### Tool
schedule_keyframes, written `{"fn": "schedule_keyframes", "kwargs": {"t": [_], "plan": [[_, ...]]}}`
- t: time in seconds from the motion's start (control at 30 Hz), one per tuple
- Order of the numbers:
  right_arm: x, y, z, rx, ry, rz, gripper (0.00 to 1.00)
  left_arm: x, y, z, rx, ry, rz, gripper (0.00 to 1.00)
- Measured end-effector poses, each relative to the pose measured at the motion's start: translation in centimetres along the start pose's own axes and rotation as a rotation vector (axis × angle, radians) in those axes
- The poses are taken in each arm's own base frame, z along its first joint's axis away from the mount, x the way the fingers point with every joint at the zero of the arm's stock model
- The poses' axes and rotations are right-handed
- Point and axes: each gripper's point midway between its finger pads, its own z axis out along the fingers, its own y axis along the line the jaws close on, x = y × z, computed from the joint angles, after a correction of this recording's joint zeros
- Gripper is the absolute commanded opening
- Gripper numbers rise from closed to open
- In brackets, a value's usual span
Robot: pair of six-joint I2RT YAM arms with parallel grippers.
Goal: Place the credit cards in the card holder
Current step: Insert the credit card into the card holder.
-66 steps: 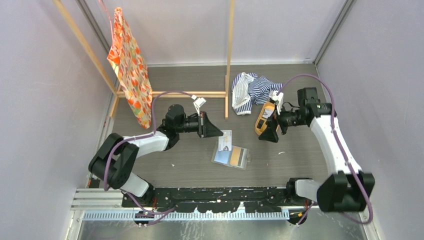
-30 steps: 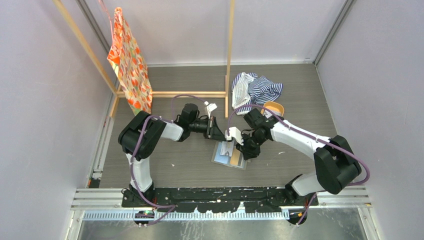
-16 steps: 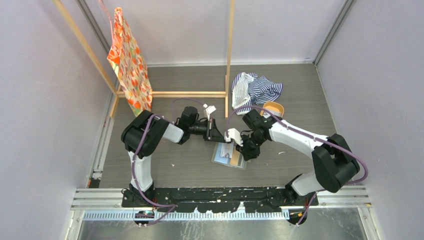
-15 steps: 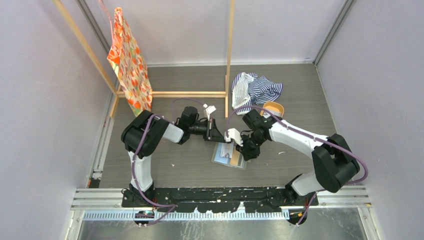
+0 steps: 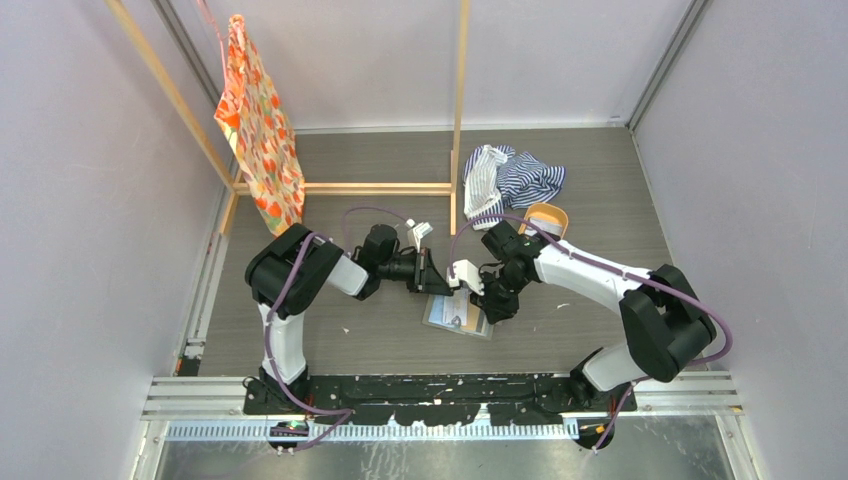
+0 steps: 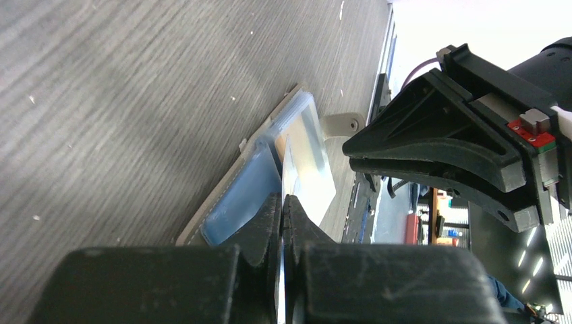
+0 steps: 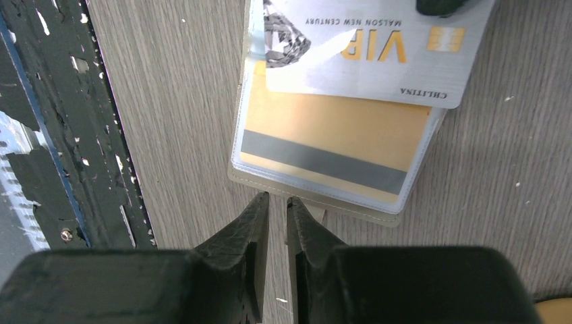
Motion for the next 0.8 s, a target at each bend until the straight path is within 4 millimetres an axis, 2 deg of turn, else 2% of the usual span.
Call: {"fn": "schedule_keyframes", "kwargs": {"t": [0.17,0.8], "plan": [[0.0,0.0,0.0,0.000,0.001,0.000,0.21,0.8,-0.1,0.4,-0.011,-0.018,-0.011,0.00],[0.3,0.1,0.2,-0.005,0.015,0.004,0.22,1.2,-0.9,1.1,-0.006,-0.064,-0.041,0.00]]}}
